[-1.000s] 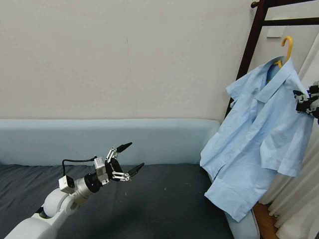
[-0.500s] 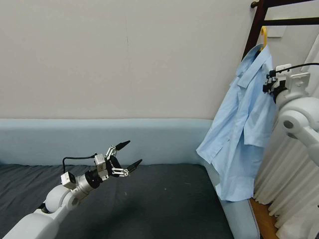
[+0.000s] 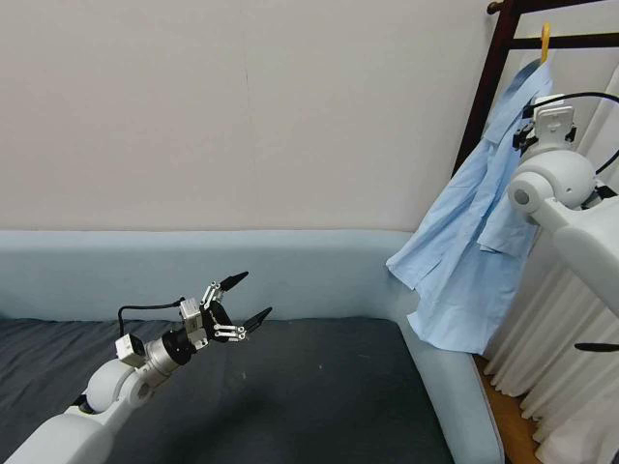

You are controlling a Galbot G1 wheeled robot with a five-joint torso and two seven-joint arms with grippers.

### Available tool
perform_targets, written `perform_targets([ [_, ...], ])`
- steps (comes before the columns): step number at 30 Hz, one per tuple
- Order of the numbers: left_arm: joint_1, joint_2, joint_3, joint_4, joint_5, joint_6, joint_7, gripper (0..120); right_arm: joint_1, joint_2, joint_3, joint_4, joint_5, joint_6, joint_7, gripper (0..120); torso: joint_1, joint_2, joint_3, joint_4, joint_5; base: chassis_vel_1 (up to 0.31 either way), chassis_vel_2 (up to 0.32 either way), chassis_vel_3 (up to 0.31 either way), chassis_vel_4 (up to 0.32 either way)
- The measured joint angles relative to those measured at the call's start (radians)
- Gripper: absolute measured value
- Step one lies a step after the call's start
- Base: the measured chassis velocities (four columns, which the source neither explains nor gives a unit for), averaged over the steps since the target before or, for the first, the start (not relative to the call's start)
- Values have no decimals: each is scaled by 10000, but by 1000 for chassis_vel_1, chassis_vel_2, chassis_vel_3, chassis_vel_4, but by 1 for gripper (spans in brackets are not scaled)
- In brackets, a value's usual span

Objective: Pick up the clothes from the sofa and hang them on the clothes hanger.

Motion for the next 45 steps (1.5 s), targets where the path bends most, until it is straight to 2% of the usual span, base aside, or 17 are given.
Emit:
perform_targets([
  [2, -4, 3, -22, 42, -25, -42, -3, 100, 380, 477, -254, -648, 47, -23, 176, 7, 0, 0, 0, -1, 0, 0, 0, 0, 0],
  [8, -11, -55, -25, 183, -60, -163, 8, 100, 728, 1269, -343, -1704, 61, -27, 379, 7, -1, 0, 0, 3, -2, 0, 0, 0, 0],
  [13, -59, -150, -32, 317, -163, -202, 44, 100, 755, 1642, -245, -2330, 110, 69, 492, 7, -2, 1, 0, -2, 2, 0, 0, 0, 0],
  [18, -82, -241, -1, 368, -180, -217, 72, 100, 691, 1772, -64, -2694, 168, 192, 494, 7, -1, 1, -1, 4, -2, 0, 0, 0, 0],
  [24, -195, -289, 83, 478, -184, -220, 141, 100, 626, 1718, 0, -2793, 200, 256, 395, 7, -1, 1, -1, -1, 0, 0, 0, 0, 0],
  [27, -198, -354, 86, 488, -185, -221, 161, 100, 438, 1551, 135, -2377, 475, 367, 201, 8, -1, 2, -1, -2, 1, 0, 0, 0, 0],
  [30, -133, -439, 37, 470, -191, -225, 127, 100, 213, 1364, 267, -1909, 530, 506, 18, 15, -1, 2, -1, -2, 1, 0, 0, 0, 0],
  [32, 159, -650, -185, 223, -157, -236, -529, 100, -419, 803, 587, -670, 357, 709, -200, 26, -1, 2, -1, 4, -1, 0, 0, 0, 0],
  [34, 280, -697, -248, 96, -83, -232, -873, 100, -656, 605, 712, -285, 354, 752, -312, 29, -1, 2, -1, 4, 0, 0, 0, 0, 0],
  [36, 752, -823, -399, -435, 350, -221, -2138, 100, -1624, -73, 1297, 979, 325, 1087, -1155, 37, -1, 2, -2, -1, 2, 0, 0, 0, 0],
  [38, 1417, -994, -439, -1261, 991, -136, -3919, 100, -3443, -1001, 2504, 2471, 39, 2157, -3028, 49, -2, 2, -2, -2, 7, 0, 0, 0, 0],
  [39, 1942, -1163, -501, -1795, 1291, 83, -4955, 100, -4836, -1498, 3455, 3212, -273, 3096, -4317, 52, -3, 3, -4, -7, 5, 0, 0, 0, 0],
  [40, 1942, -1163, -501, -1795, 1291, 83, -4955, 100, -4836, -1498, 3455, 3212, -273, 3096, -4317, 52, -3, 3, -4, -7, 5, 0, 0, 0, 0],
  [42, 2563, -1487, -621, -2360, 1556, 645, -5885, 100, -6950, -1859, 4293, 3997, -616, 4462, -5797, 62, -8, 6, -6, -12, 2, 0, 0, 0, 0],
  [44, 3065, -1994, -757, -2768, 1739, 1225, -6635, 100, -8841, -1705, 5224, 4568, -894, 5553, -6703, 70, -5, 4, -2, 0, 14, 0, 0, 0, 0],
  [45, 3065, -1994, -757, -2768, 1739, 1225, -6635, 100, -8841, -1705, 5224, 4568, -894, 5553, -6703, 70, -5, 4, -2, 0, 14, 0, 0, 0, 0],
])
